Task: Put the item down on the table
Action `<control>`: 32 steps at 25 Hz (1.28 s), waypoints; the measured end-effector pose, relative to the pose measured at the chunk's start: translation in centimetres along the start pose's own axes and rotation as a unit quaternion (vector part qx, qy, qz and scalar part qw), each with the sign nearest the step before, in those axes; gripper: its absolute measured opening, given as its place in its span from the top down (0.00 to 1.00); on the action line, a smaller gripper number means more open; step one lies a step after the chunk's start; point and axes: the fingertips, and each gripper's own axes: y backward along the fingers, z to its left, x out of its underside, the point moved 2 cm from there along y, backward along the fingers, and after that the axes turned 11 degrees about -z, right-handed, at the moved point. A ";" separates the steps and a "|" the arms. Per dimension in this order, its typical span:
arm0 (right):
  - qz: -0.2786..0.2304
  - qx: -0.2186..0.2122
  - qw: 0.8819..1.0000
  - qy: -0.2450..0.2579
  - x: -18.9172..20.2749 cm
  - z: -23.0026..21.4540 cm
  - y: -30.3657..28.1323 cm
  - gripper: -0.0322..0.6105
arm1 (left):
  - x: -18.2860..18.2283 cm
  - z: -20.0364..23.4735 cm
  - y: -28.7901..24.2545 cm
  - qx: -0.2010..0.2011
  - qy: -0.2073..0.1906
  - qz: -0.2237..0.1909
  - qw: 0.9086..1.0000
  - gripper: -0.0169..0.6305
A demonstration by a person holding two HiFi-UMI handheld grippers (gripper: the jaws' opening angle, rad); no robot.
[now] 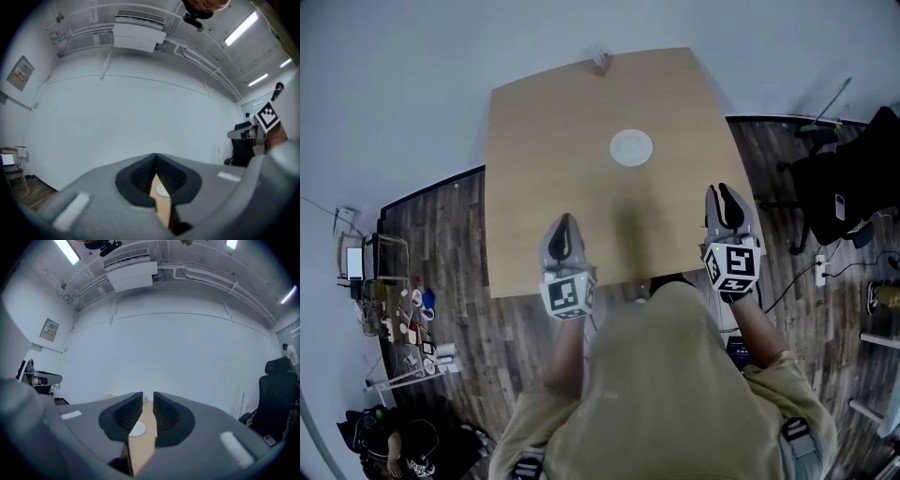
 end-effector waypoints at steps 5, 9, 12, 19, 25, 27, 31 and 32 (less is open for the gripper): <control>-0.007 -0.016 1.000 0.024 -0.3 2.2 0.1 0.94 | -0.2 0.2 0.7 -0.007 0.001 0.000 1.000 0.97; 0.006 -0.023 1.000 0.018 0.3 2.5 0.0 0.94 | 0.1 -0.5 0.8 -0.002 0.009 -0.002 1.000 0.97; 0.015 -0.028 0.999 0.015 0.3 2.9 0.3 0.94 | 0.1 -1.0 1.2 0.007 0.019 -0.001 1.000 0.97; 0.018 -0.047 0.998 0.030 0.6 3.0 -1.4 0.94 | -0.2 -2.0 -0.6 0.031 0.021 -0.018 0.999 0.97; 0.037 -0.056 0.997 0.028 1.9 2.2 -0.7 0.94 | 0.0 -3.2 -0.8 0.040 0.027 -0.017 0.999 0.97; 0.039 -0.055 0.997 0.030 2.0 1.6 -0.8 0.94 | 0.0 -3.3 -1.0 0.041 0.027 -0.018 0.999 0.97; 0.040 -0.054 0.997 0.033 2.1 0.7 -1.6 0.94 | 0.2 -3.1 -1.7 0.036 0.029 -0.019 0.999 0.97; 0.040 -0.054 0.997 0.033 2.2 0.6 -1.8 0.94 | 0.3 -3.0 -1.9 0.035 0.030 -0.020 0.999 0.97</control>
